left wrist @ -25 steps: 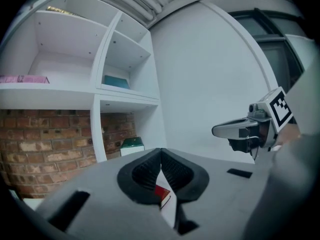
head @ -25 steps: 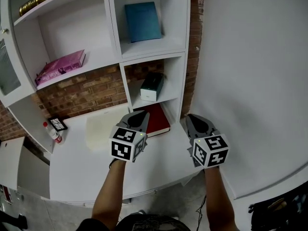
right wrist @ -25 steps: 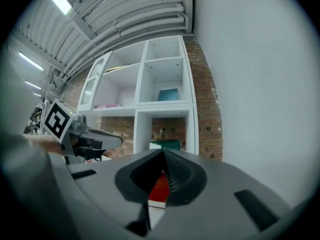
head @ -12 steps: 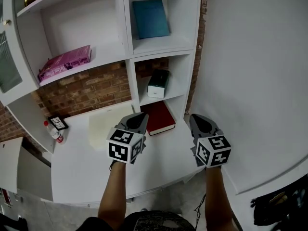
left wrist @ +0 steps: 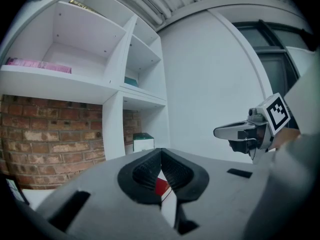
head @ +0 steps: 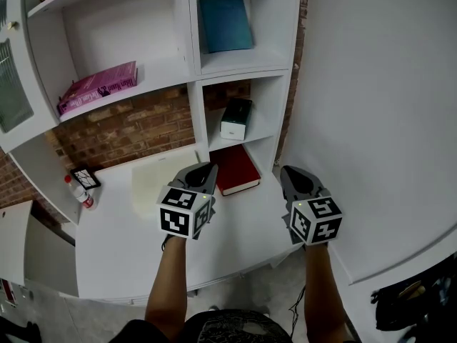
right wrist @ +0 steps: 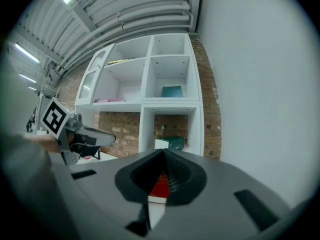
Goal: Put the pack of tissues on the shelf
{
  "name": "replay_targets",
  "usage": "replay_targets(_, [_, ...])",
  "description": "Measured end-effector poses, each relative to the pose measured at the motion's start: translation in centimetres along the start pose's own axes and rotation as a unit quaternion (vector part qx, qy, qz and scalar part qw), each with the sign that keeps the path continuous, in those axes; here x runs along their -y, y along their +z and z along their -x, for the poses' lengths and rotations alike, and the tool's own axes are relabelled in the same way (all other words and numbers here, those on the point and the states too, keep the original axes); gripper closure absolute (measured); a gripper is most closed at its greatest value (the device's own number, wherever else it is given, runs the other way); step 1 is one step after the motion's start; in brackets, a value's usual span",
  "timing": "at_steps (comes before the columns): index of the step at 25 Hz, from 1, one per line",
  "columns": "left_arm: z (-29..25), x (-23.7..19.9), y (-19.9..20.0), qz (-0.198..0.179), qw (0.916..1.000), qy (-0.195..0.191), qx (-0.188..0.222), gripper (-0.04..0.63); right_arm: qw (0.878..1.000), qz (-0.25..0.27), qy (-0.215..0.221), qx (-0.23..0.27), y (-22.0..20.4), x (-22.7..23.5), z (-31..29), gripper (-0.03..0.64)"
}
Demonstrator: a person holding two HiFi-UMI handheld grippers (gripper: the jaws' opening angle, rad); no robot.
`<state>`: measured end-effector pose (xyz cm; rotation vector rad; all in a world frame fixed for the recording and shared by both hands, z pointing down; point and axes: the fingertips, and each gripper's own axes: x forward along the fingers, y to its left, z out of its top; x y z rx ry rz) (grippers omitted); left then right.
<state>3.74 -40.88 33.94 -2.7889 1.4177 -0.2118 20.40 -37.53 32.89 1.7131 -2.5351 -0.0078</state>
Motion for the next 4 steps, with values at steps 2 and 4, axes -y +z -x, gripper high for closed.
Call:
replay_targets(2, [0.16,0.07,-0.05,0.000,1.0000,0.000,0.001,0.591,1.000,0.000,0.001,0.000,-0.09,-0.17,0.12,0.614])
replay_targets(4, [0.30,0.17,-0.16,0.001,1.0000,0.000,0.001,0.591,1.000,0.000,0.001,0.000,-0.22,-0.29,0.29,0.614])
